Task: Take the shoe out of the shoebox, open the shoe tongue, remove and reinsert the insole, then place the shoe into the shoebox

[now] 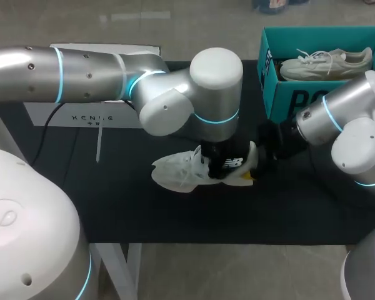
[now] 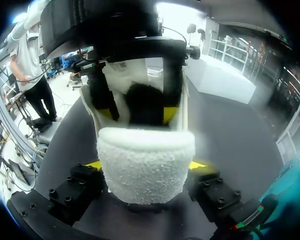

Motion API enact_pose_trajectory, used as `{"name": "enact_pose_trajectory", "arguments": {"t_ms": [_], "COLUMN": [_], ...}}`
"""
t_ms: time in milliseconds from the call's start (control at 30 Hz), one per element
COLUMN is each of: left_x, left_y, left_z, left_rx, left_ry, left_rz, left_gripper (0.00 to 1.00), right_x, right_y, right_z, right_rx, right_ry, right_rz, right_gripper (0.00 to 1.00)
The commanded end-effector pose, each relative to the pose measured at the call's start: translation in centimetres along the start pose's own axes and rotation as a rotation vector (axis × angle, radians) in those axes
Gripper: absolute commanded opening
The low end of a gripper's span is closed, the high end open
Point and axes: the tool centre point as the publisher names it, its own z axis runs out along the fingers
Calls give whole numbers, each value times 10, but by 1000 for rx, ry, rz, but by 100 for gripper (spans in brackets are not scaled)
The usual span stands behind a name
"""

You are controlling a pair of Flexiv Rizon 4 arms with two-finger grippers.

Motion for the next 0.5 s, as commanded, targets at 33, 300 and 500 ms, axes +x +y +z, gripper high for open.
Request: {"name": "enact_pose_trajectory", "arguments": {"t_ms": [33, 300, 500], "left_x": [-1, 2, 6], "left_y": [0, -2, 0], "left_z": [16, 17, 9], "left_rx": [-10, -11, 13], "left_ry": [2, 13, 18], "left_rz": [-7, -6, -25], "left_gripper": [40, 0, 0], "right_x": [-3, -3, -3], "right_y": [1, 1, 1], "right_z": [0, 0, 0], "right_rx": [2, 2, 2], "right_ry": [-1, -1, -1], "right_rz": [2, 2, 2], "right_gripper": [0, 0, 0]}}
